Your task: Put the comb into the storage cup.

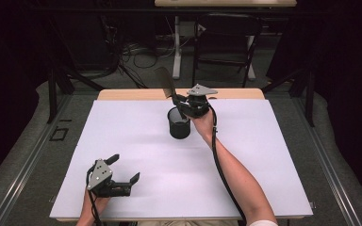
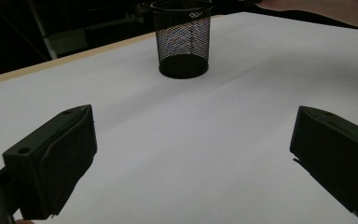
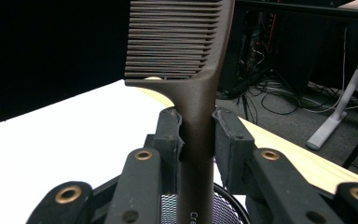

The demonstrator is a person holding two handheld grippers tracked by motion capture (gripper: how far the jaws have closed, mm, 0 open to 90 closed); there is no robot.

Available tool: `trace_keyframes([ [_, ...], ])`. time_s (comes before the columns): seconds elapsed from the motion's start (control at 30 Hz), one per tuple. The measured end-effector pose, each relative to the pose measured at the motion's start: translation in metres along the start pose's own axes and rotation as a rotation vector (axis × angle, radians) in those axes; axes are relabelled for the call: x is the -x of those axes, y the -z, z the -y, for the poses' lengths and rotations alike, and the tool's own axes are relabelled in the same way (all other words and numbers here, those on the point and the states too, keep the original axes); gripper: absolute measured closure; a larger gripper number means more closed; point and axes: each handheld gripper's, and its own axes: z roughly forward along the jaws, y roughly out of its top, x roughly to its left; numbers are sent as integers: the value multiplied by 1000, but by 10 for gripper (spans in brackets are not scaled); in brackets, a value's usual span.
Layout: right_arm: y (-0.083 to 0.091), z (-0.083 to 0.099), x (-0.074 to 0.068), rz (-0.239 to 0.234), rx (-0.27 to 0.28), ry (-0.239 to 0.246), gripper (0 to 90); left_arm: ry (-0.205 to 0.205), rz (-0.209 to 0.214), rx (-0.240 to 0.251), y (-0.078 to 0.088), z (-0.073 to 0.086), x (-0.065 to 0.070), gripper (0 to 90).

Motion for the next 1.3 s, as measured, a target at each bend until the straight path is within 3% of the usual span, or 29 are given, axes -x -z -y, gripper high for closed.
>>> trace_keyframes([
  [0.83,-4,14,-3,-2,-27,2,726,-9,1,-3,0,0,0,8],
  [1.3,-5,20,-8,17,-41,28,725,-6,-1,-2,0,0,0,9],
])
